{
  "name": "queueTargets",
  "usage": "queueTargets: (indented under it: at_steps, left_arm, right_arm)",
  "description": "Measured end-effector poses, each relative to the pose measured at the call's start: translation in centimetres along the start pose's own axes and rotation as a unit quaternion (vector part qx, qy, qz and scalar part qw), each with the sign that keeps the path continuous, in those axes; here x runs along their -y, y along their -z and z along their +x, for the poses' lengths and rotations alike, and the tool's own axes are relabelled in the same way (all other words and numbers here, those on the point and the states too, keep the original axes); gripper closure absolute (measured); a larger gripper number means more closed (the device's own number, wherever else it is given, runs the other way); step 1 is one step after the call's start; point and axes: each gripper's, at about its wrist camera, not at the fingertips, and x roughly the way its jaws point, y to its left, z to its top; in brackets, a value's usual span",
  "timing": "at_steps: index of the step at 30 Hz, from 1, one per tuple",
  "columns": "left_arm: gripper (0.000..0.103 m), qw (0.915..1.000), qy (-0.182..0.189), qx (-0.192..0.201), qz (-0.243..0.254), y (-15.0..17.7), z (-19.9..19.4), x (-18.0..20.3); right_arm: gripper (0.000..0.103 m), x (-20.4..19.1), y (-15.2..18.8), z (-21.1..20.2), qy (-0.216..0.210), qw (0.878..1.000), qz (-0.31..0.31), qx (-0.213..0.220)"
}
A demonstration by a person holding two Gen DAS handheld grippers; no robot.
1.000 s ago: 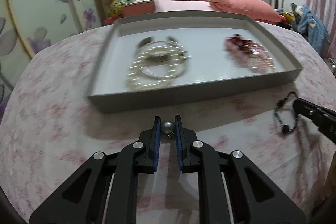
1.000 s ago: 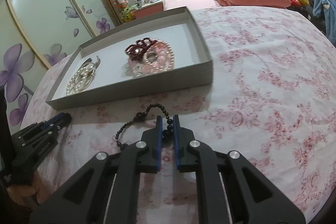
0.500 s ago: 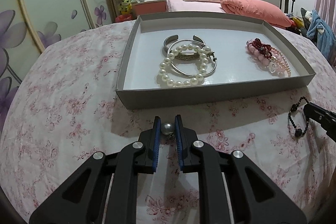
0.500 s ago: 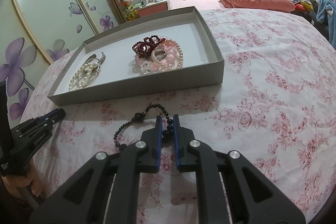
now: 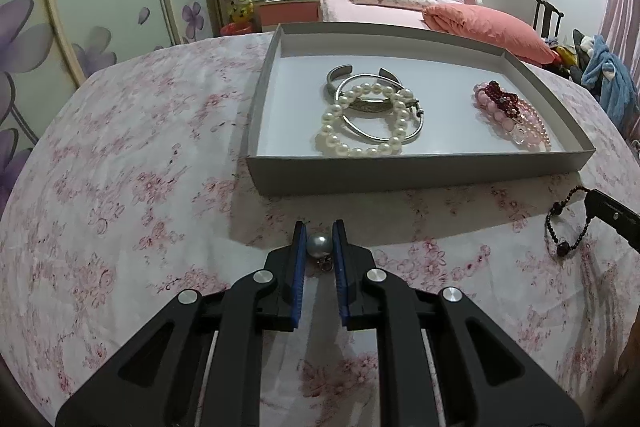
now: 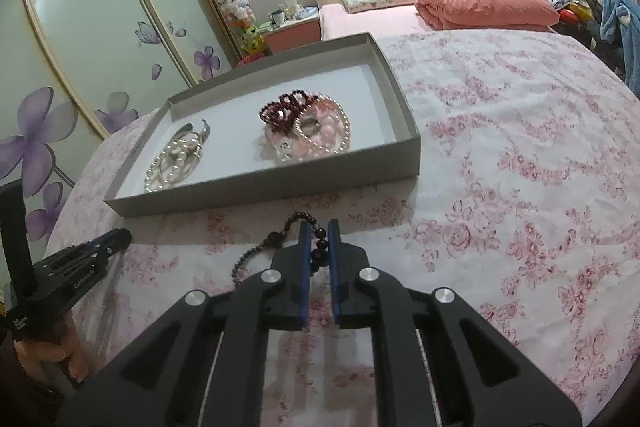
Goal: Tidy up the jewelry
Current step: 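Carry the pearl earring with the left tool while the right tool carries the black bracelet over the tray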
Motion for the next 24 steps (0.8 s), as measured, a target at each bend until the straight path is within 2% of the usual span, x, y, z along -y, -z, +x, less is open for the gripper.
queueTargets:
  at_steps: [1, 9, 24]
  left_arm:
    - [0.089, 1.0, 0.001, 0.001, -0.002, 0.0, -0.1, -0.1]
    - [0.089, 1.0, 0.003, 0.001, -0.004, 0.2, -0.2, -0.2]
    - [0.089, 1.0, 0.004, 0.004, -0.006, 0.2, -0.3, -0.3]
  right_arm:
    - [0.096, -0.2, 0.0, -0.1, 0.0, 1.0, -0.002, 0.002]
    - [0.096, -1.5, -0.1, -0.4, 0.003, 1.0, -0.019, 0.011]
    - [0.096, -1.4, -0.3, -1.4, -0.009, 0.999, -0.01, 0.032]
